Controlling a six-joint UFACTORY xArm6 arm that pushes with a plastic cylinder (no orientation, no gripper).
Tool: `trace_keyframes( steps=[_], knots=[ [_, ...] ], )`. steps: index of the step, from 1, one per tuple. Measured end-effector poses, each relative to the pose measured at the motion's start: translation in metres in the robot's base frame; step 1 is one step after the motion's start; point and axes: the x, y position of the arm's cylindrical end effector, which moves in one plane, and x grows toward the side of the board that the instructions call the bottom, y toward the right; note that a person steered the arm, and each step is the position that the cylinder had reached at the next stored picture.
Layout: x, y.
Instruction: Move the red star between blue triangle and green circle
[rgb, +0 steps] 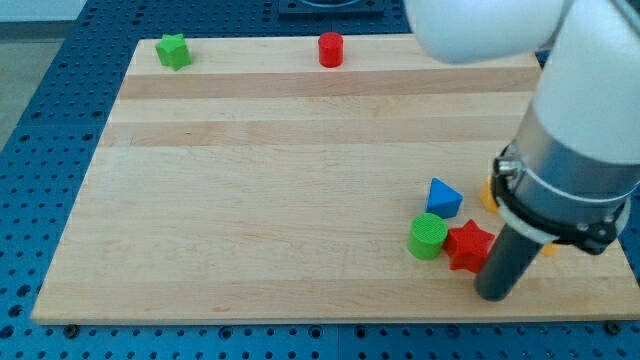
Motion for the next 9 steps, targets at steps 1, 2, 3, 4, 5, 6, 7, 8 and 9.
trace_keyframes(
  steps=[1,2,3,4,5,6,7,8,9],
  knots=[
    [-0.009,0.006],
    [-0.01,0.001],
    [-0.01,-0.02],
    [-0.011,-0.035],
    [-0.02,-0.035],
    [-0.036,-0.033],
    [-0.054,-0.033],
    [-0.069,-0.033],
    [-0.086,-0.033]
  ],
)
